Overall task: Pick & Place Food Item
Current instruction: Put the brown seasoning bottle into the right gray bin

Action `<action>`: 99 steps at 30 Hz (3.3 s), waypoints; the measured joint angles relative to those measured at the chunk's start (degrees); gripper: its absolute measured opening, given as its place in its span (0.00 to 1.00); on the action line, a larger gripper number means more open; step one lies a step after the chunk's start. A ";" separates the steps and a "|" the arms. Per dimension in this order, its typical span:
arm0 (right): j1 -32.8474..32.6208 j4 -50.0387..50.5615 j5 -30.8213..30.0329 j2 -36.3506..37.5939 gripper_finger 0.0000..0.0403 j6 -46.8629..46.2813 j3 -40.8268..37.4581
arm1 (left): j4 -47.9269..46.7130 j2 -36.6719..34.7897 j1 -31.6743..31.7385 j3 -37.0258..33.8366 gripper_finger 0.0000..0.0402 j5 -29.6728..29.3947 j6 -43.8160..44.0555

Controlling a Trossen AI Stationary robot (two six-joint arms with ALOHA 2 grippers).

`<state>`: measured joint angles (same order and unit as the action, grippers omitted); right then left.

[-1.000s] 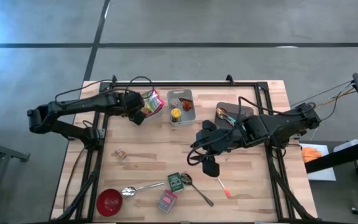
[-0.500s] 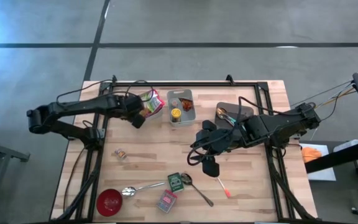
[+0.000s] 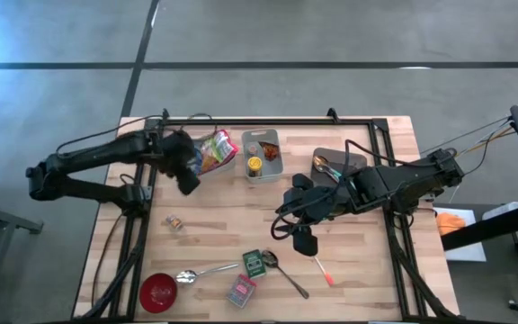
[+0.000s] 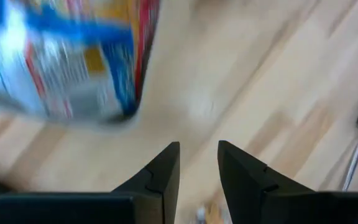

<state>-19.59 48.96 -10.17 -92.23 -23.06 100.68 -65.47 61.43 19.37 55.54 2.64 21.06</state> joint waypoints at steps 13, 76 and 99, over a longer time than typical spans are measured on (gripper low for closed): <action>0.00 0.14 -0.35 0.00 0.53 0.10 0.00 | -12.84 0.17 -9.57 -4.06 0.28 -0.03 26.76; -0.04 15.55 2.27 7.50 0.53 21.76 -0.26 | 25.95 4.08 -26.88 -31.44 0.65 7.88 109.41; -0.04 15.49 2.89 7.50 0.53 18.48 -0.26 | 25.13 3.98 -26.88 -32.12 0.44 6.61 106.17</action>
<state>-19.64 64.45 -7.29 -84.73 -4.58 100.42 -40.34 65.41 -7.51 23.42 9.26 127.22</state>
